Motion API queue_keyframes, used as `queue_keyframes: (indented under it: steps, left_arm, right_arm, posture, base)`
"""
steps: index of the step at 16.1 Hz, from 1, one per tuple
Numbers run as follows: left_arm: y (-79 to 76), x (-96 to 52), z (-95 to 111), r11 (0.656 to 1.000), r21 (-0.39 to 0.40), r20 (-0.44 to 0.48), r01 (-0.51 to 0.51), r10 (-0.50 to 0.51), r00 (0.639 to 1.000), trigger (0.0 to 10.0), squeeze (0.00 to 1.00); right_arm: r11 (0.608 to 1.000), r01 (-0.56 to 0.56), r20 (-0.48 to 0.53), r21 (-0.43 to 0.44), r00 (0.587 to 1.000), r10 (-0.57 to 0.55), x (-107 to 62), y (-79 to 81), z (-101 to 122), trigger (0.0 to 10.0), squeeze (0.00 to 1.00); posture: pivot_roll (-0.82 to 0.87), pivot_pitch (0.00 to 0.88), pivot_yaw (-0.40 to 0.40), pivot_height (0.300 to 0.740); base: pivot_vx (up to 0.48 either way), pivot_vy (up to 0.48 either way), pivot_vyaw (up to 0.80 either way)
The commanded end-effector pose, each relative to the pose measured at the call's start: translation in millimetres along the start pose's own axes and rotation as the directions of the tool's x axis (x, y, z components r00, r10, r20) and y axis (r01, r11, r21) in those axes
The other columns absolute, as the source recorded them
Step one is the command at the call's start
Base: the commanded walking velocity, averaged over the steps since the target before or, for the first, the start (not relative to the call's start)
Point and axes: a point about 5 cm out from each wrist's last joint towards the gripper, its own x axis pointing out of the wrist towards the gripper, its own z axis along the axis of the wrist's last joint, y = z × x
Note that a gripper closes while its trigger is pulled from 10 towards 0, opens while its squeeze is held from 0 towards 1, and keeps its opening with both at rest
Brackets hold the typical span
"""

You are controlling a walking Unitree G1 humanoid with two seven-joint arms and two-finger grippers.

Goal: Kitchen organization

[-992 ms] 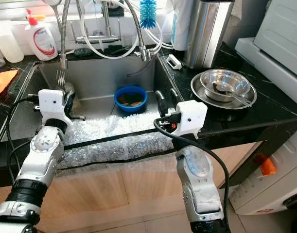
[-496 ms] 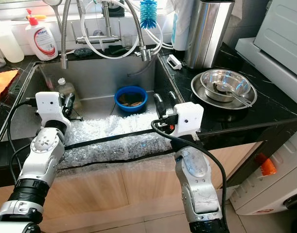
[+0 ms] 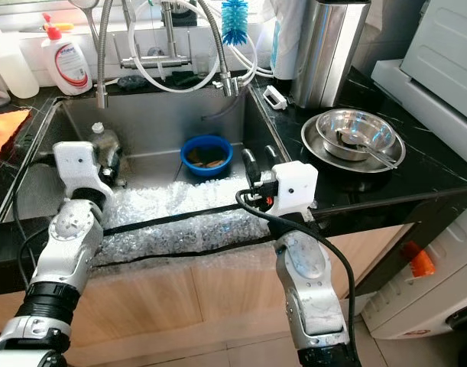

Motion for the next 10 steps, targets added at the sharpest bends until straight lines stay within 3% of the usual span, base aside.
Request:
queue_keyframes:
  steps: [1, 4, 8, 9, 10]
  left_arm:
    - [6.5, 3.6, 33.7, 1.000, 0.004, 0.159, -0.029, 0.028, 0.987, 10.0, 0.00]
    - [13.5, -2.8, 55.6, 0.998, 0.064, 0.236, -0.016, 0.000, 0.972, 10.0, 0.00]
    - [23.1, -25.7, 42.8, 0.993, 0.119, 0.168, -0.009, -0.012, 0.986, 10.0, 0.00]
    - [22.8, -30.6, 37.7, 0.990, 0.139, 0.147, 0.003, -0.024, 0.989, 10.0, 0.00]
    - [22.1, -31.3, 37.3, 0.990, 0.140, 0.142, 0.005, -0.025, 0.990, 10.0, 0.00]
  right_arm:
    - [0.997, 0.063, 0.045, -0.048, 0.997, -0.061, 2.3, -8.3, 9.0, 10.0, 0.00]
    - [0.986, 0.150, 0.088, -0.067, 0.986, -0.144, 0.6, -22.1, 19.2, 10.0, 0.00]
    - [0.970, 0.235, 0.035, -0.063, 0.972, -0.233, -7.9, -36.0, 11.7, 10.0, 0.02]
    - [0.957, 0.283, -0.010, -0.063, 0.959, -0.284, -11.0, -43.0, 5.3, 10.0, 1.00]
    - [0.953, 0.299, -0.012, -0.043, 0.954, -0.300, -11.4, -45.0, 4.8, 10.0, 1.00]
  posture:
    - [-0.02, 0.000, 0.027, 0.740]
    - [-0.02, 0.000, 0.029, 0.740]
    - [-0.02, 0.000, 0.027, 0.740]
    - [-0.02, 0.000, 0.025, 0.740]
    - [-0.02, 0.000, 0.026, 0.740]
  base:
    - [0.000, 0.000, 0.00]
    - [0.000, 0.000, 0.00]
    - [0.000, 0.000, 0.00]
    - [0.000, 0.000, 0.00]
    - [0.000, 0.000, 0.00]
